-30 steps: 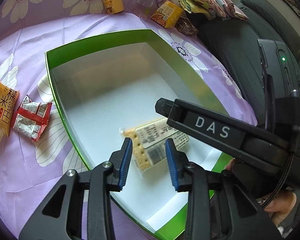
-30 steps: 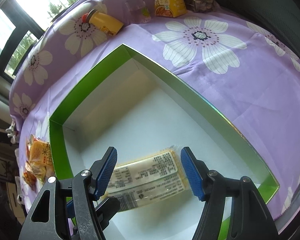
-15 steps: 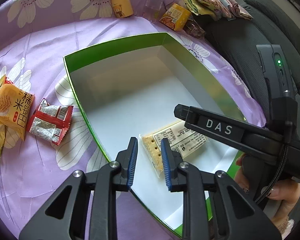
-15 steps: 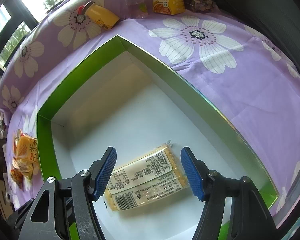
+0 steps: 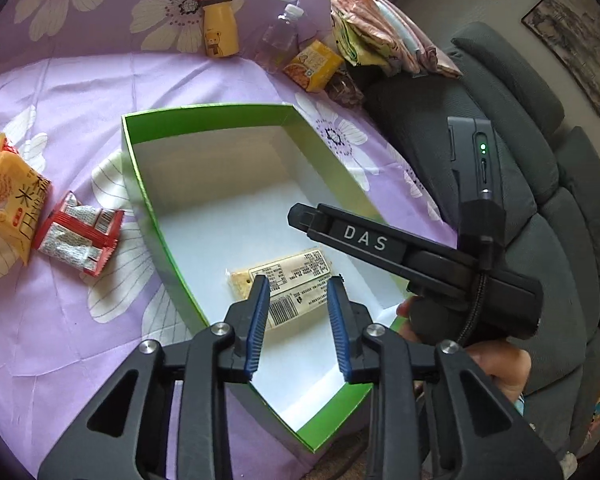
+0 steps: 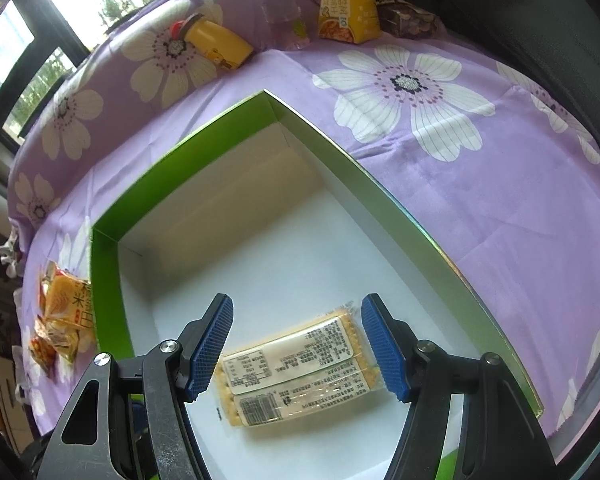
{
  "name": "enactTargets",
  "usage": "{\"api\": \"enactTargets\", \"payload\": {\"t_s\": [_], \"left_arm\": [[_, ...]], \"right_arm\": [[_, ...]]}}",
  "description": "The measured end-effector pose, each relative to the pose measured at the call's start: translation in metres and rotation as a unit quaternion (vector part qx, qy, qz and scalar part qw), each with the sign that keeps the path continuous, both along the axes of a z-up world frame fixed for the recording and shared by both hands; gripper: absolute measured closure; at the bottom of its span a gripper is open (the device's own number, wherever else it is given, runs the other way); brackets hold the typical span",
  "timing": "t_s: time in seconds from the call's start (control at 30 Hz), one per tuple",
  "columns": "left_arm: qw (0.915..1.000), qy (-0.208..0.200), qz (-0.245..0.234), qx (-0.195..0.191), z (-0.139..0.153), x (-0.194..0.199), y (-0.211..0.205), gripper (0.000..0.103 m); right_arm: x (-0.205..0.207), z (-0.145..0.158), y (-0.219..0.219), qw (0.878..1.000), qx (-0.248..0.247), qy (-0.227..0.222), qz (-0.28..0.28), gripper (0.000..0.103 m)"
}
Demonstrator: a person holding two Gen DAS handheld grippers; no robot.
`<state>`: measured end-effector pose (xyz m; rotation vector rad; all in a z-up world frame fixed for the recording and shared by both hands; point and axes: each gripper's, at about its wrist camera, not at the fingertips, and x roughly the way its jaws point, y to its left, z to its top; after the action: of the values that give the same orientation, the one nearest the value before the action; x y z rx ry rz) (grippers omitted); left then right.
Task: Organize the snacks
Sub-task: 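Withdraw the left tool and move it to the red-and-white snack packet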
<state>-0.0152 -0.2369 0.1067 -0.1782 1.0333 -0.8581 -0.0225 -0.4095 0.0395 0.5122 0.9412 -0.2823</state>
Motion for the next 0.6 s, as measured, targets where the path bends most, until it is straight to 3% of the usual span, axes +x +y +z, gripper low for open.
{"api": "enactTargets", "payload": {"t_s": [0.03,0.17,0.23,0.3,0.43,0.6], "left_arm": [[0.9999,-0.013,0.009,0.001,0.006,-0.003,0.008,0.065],[0.9979,-0.042,0.046,0.019,0.020,-0.007,0.047,0.029],[0.9966,-0.049,0.066,0.011,0.023,-0.006,0.075,0.024],[0.9944,-0.045,0.095,0.013,0.025,-0.004,0.105,0.013],[0.9848,-0.042,0.167,0.020,0.025,0.001,0.171,0.006],[0.9655,-0.050,0.252,0.043,0.008,0.007,0.242,0.001]], "right_arm": [[-0.002,0.005,0.003,1.000,-0.001,-0.014,0.003,0.035],[-0.009,0.027,0.020,0.997,-0.022,-0.072,0.019,0.035],[-0.011,0.039,0.032,0.994,-0.055,-0.092,0.021,0.035],[-0.013,0.049,0.043,0.990,-0.084,-0.112,0.020,0.029],[-0.012,0.061,0.066,0.983,-0.088,-0.150,0.049,0.026],[-0.011,0.067,0.101,0.976,-0.095,-0.171,0.100,0.020]]}}
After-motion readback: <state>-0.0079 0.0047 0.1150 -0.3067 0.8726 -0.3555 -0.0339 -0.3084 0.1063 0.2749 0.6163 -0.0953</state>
